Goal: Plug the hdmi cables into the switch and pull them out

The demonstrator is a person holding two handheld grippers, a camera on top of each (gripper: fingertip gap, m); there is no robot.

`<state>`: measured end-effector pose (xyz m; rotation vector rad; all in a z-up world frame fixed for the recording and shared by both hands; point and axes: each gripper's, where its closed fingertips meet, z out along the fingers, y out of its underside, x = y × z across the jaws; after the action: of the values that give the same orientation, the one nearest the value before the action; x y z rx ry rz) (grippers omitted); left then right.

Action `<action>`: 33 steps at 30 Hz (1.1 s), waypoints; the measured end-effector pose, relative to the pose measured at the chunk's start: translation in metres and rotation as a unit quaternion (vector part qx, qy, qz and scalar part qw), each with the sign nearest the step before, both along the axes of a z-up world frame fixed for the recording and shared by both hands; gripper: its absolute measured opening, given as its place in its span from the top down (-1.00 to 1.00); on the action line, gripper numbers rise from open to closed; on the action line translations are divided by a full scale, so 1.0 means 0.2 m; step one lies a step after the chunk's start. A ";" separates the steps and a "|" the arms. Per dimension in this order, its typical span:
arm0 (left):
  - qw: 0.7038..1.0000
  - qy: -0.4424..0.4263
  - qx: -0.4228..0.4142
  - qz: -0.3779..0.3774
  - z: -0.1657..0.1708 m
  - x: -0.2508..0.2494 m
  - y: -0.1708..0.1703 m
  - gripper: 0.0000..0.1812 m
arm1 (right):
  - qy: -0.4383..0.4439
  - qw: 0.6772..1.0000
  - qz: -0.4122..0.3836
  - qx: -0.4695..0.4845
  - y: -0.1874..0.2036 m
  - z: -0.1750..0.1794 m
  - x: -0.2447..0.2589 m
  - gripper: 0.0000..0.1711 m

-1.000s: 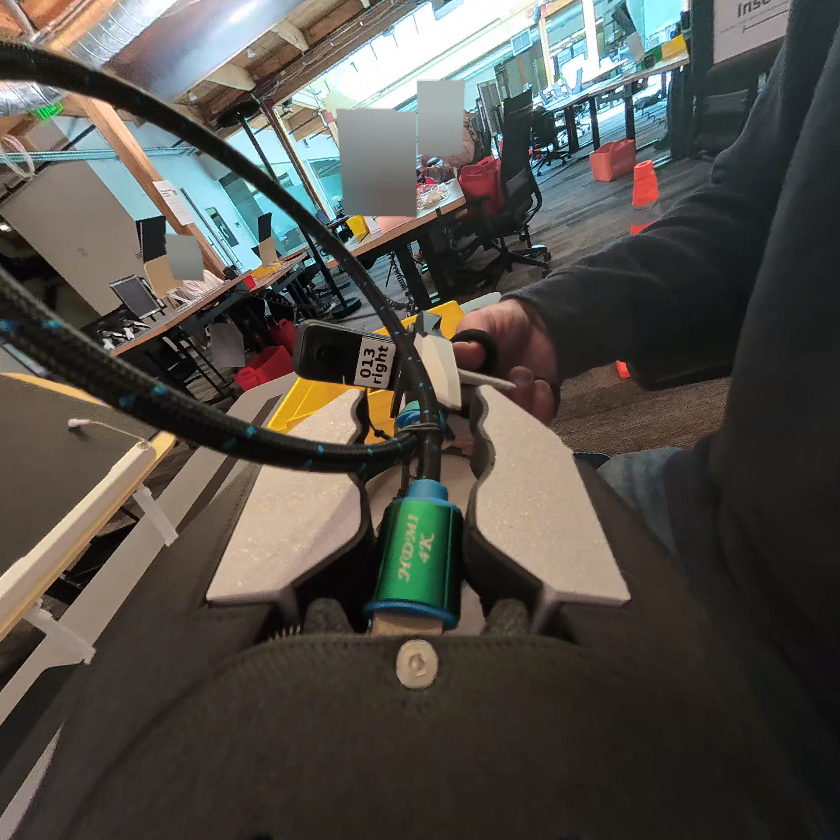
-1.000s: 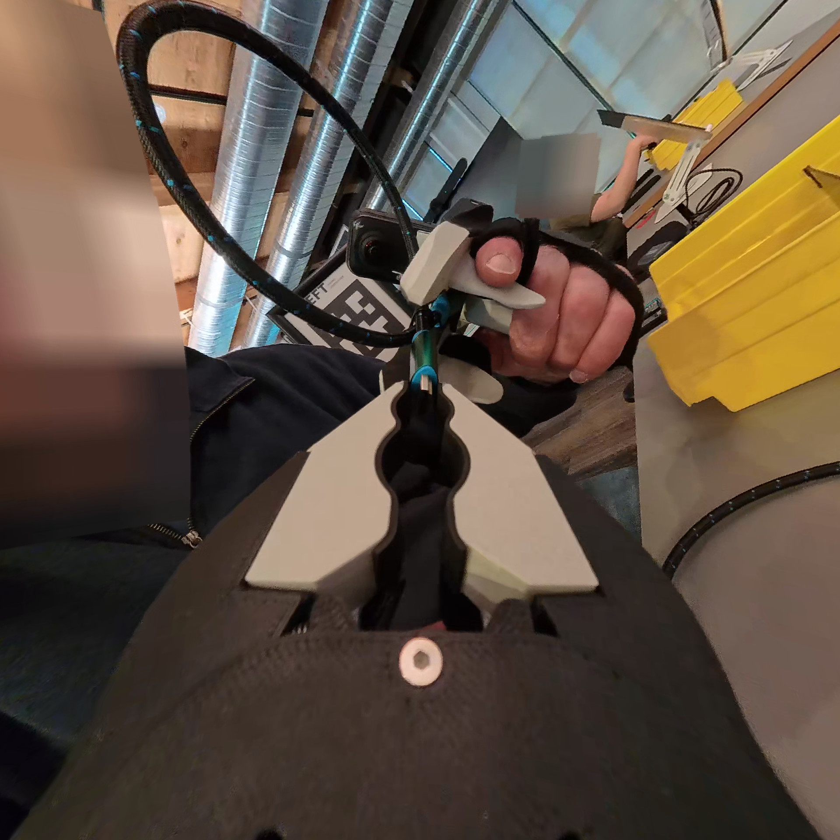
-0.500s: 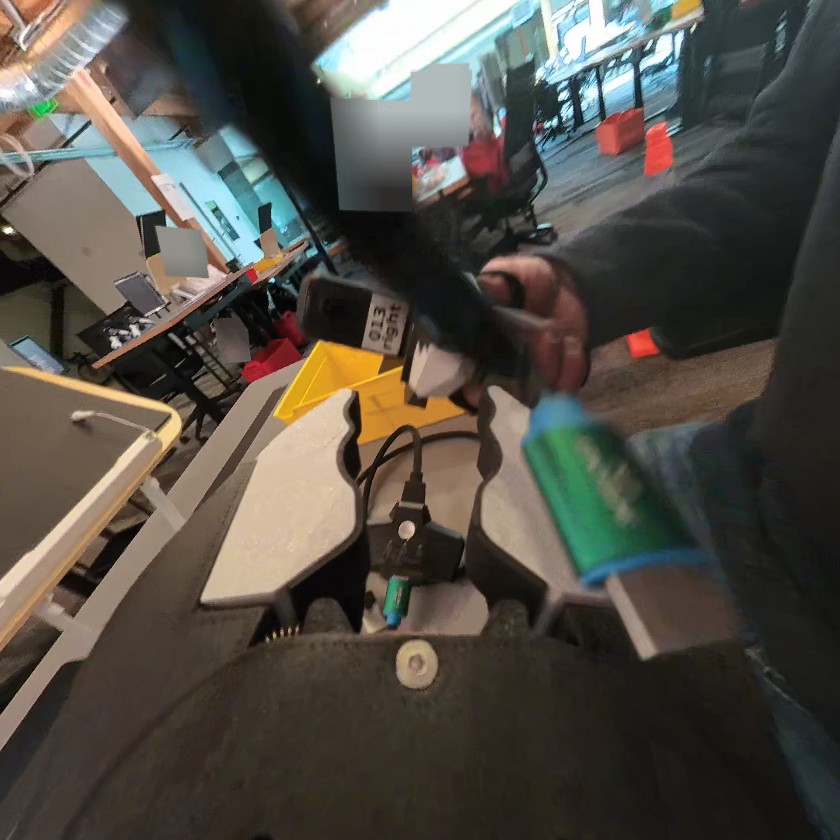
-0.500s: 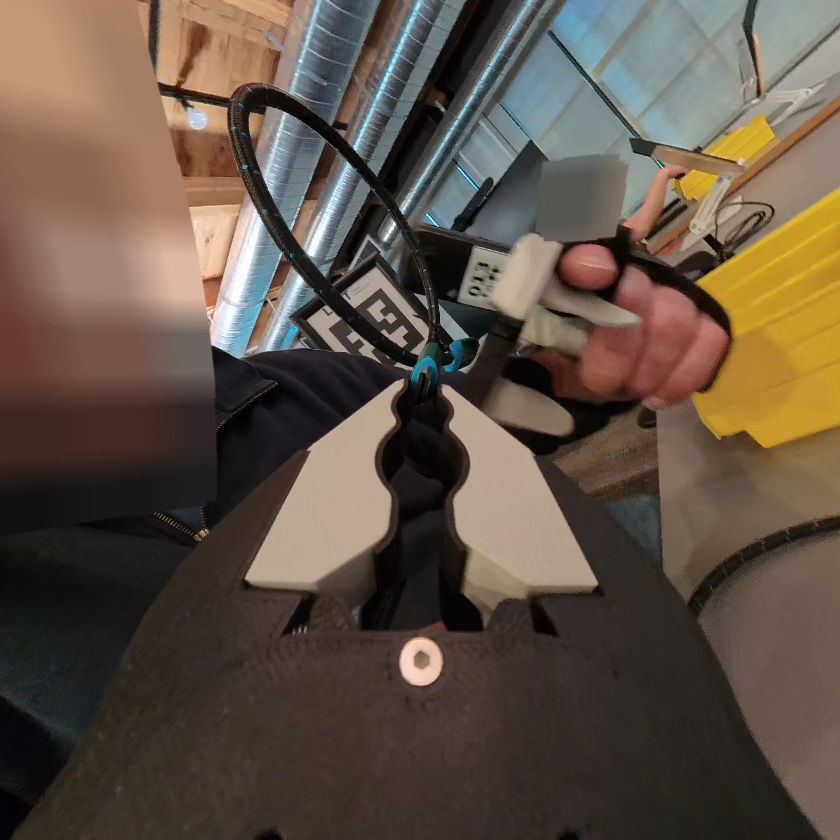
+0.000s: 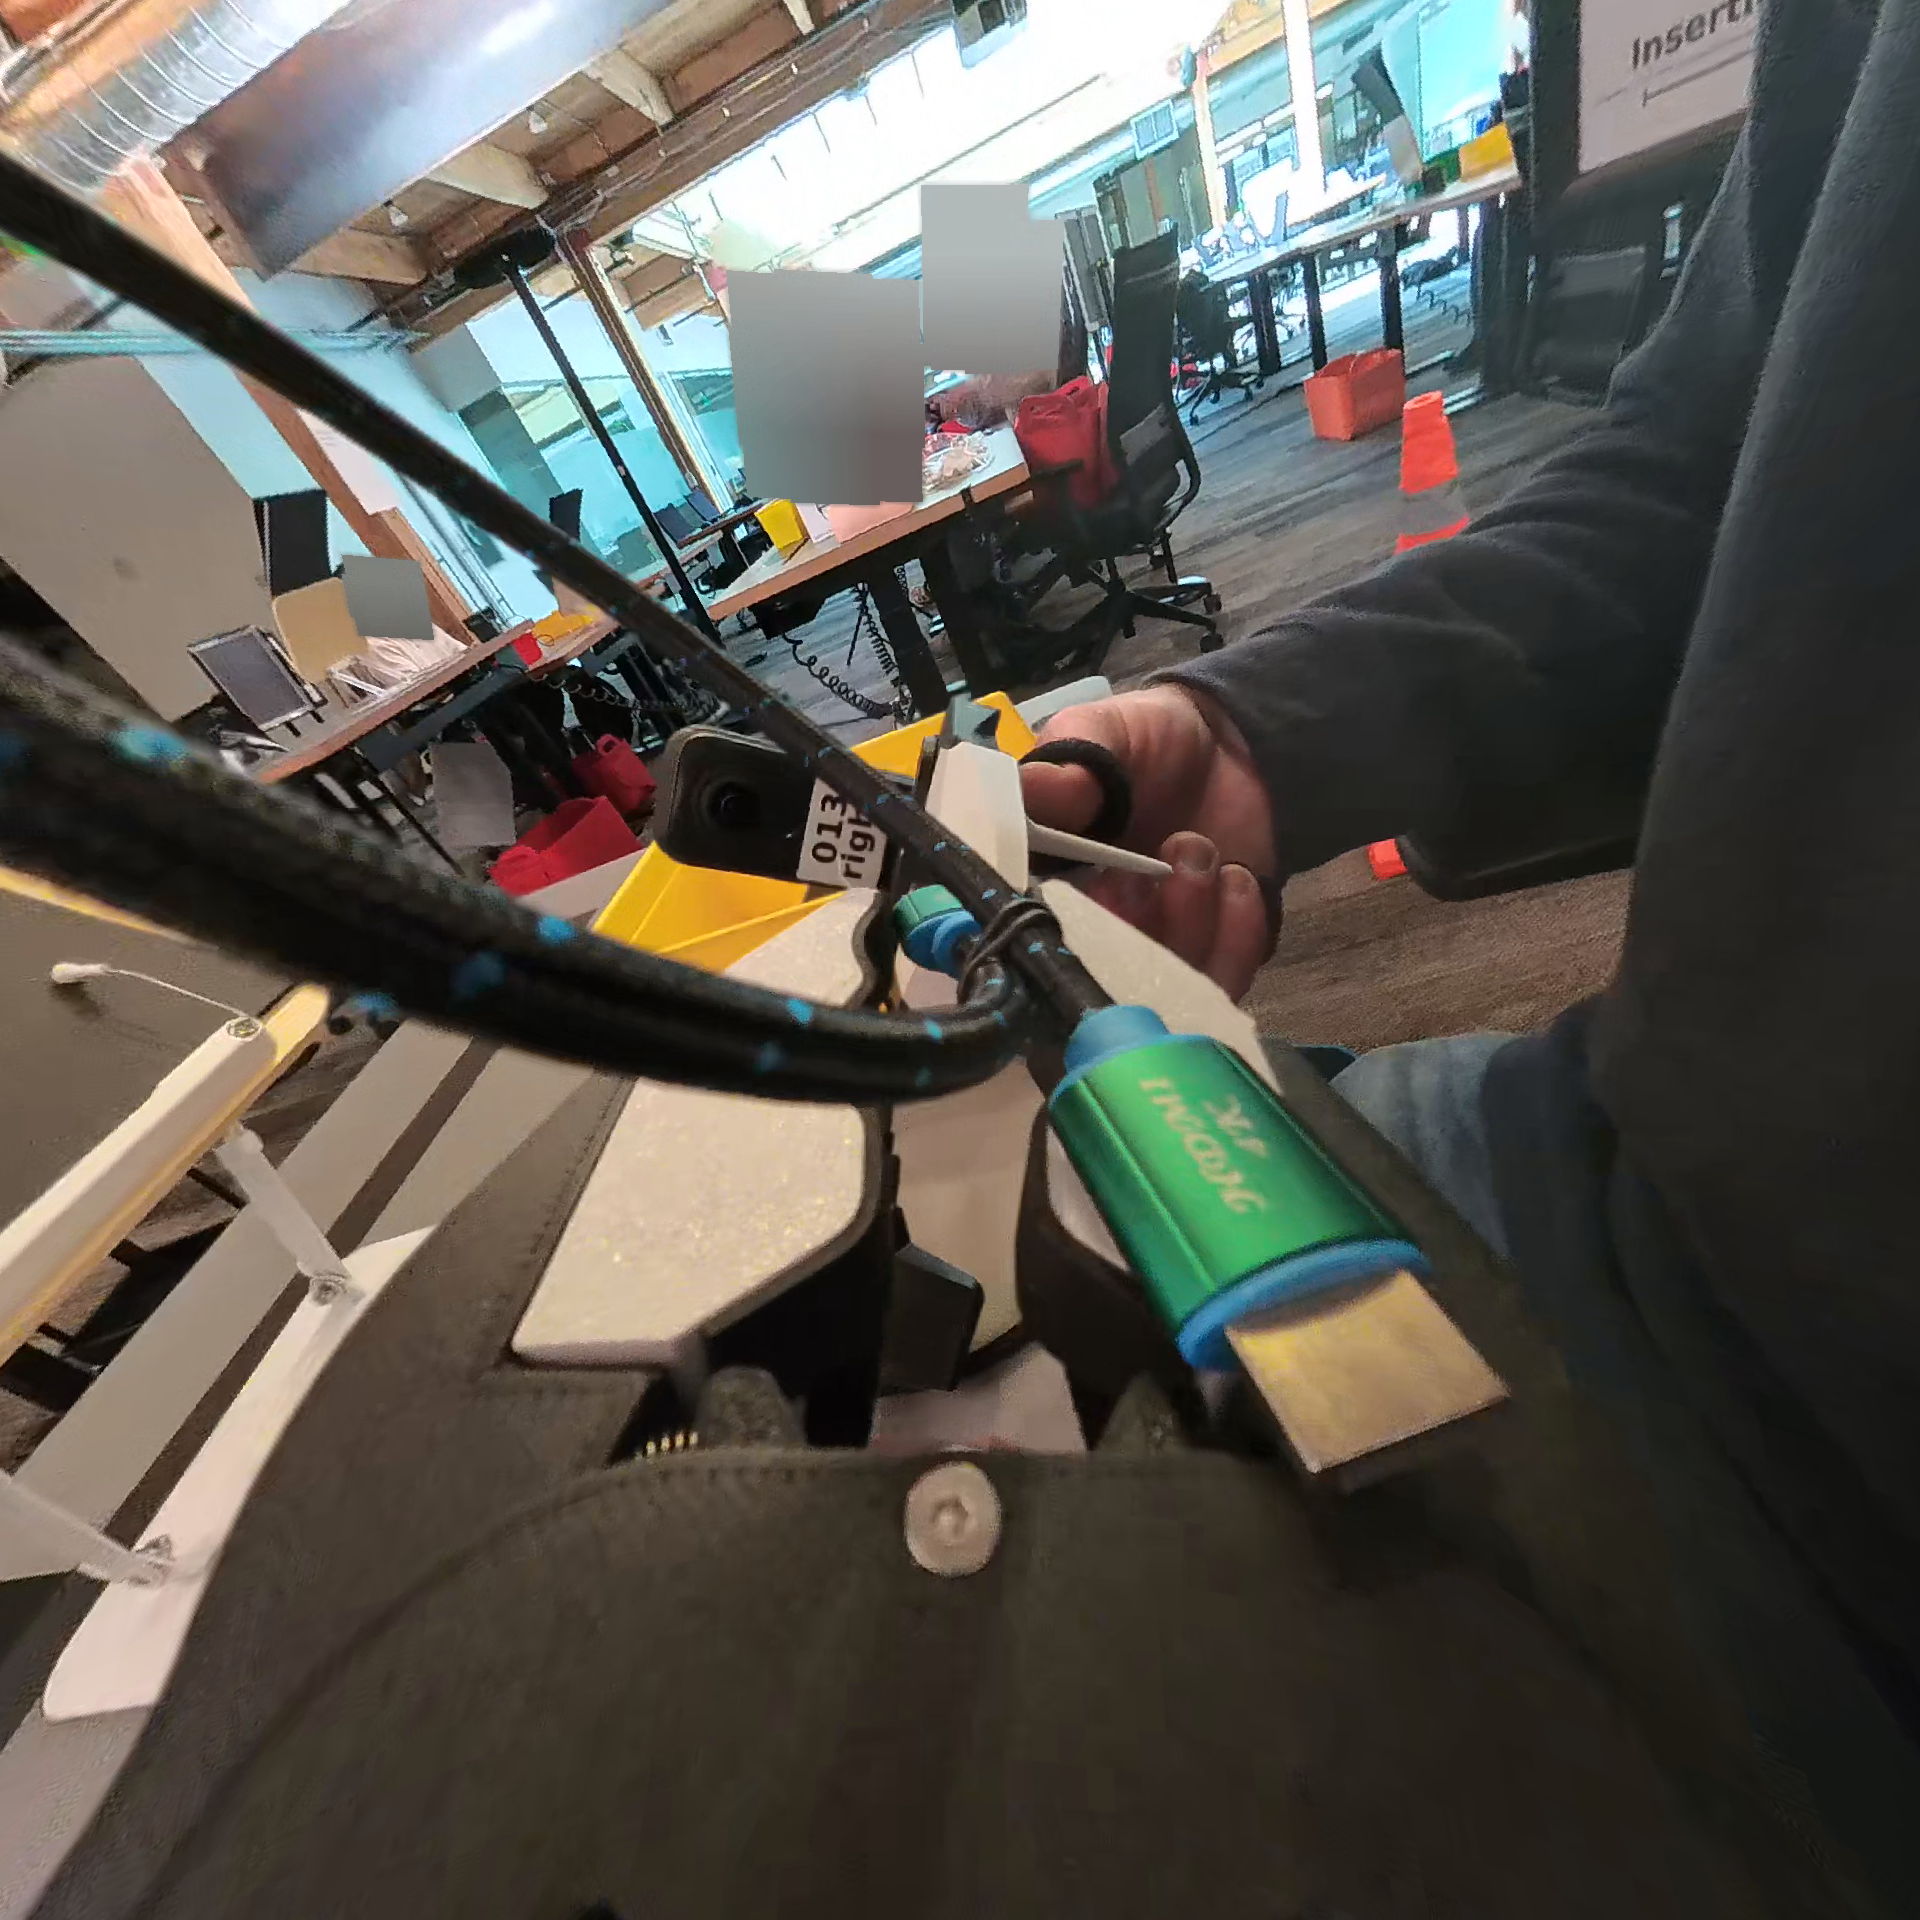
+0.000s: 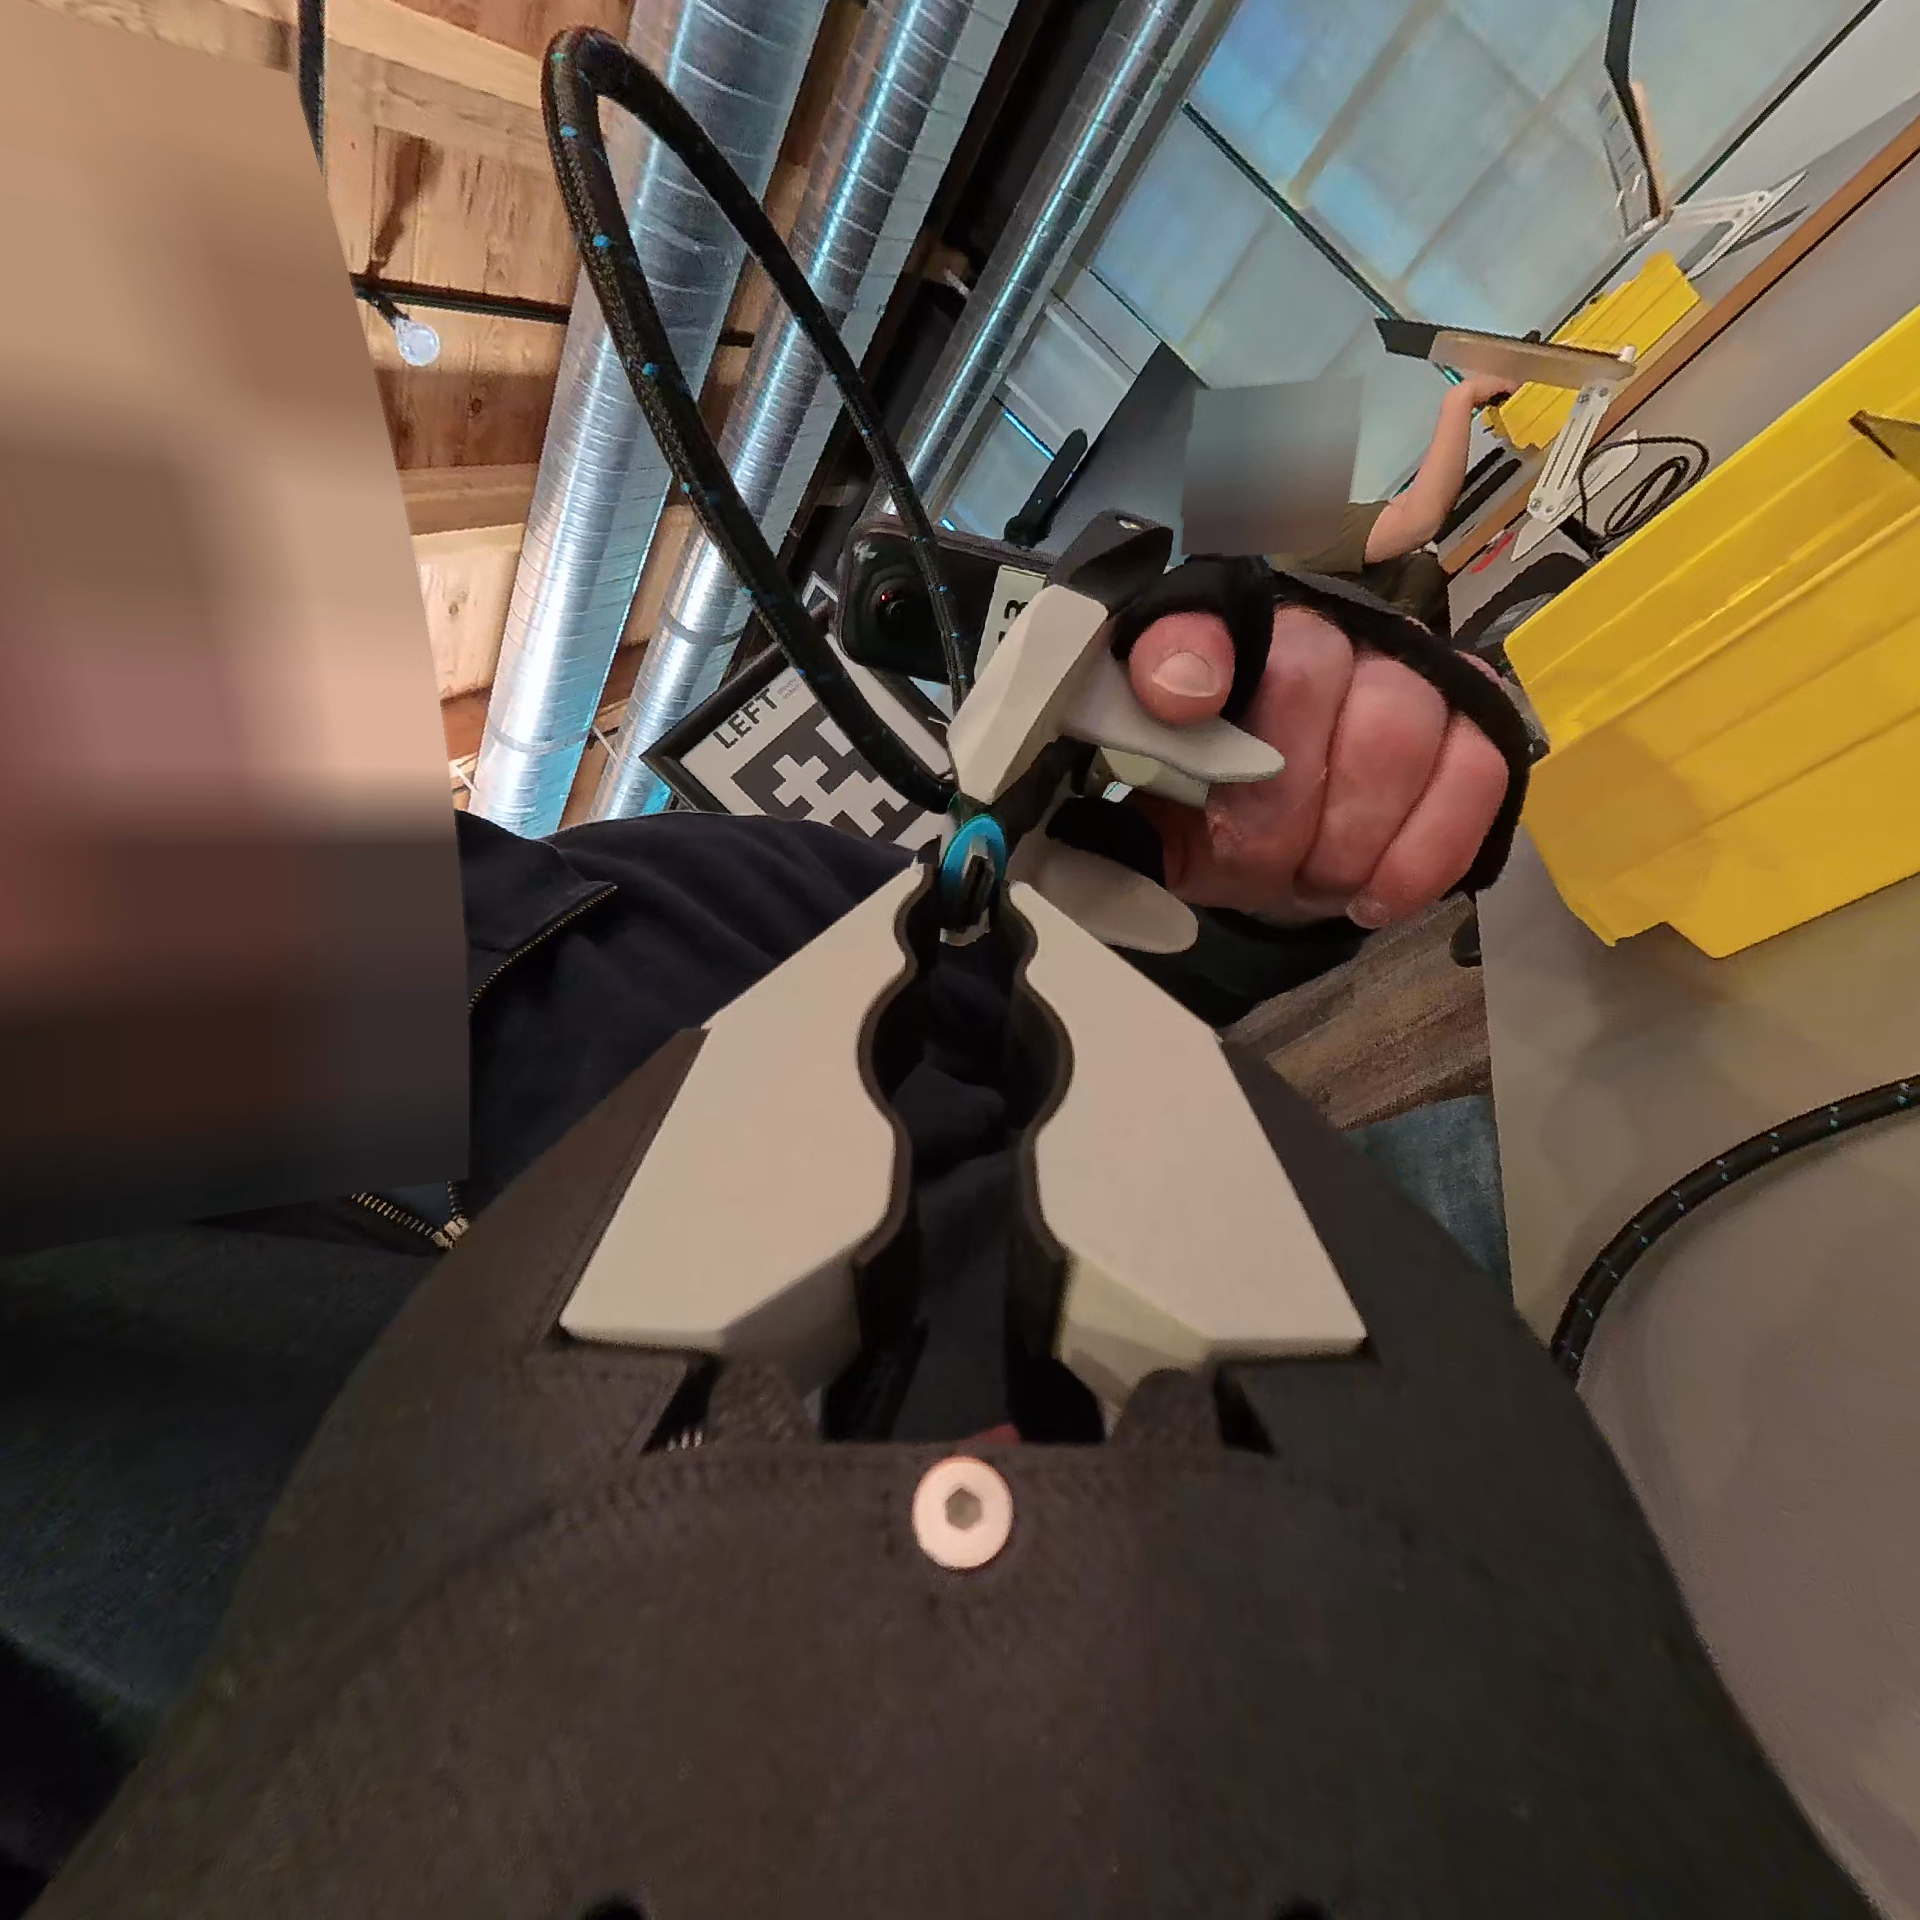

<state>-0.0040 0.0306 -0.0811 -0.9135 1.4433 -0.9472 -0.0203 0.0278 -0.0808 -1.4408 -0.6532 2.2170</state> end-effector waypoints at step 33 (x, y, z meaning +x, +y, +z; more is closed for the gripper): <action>0.983 -0.052 -0.173 -0.030 0.08 -0.07 0.10 0.77 | -0.180 0.865 -0.253 0.394 0.17 0.06 0.01 0.75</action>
<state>-0.0190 0.0500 -0.0659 -1.0590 1.2431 -1.2997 -0.0184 0.0616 -0.0682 -1.3502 -1.0043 1.0706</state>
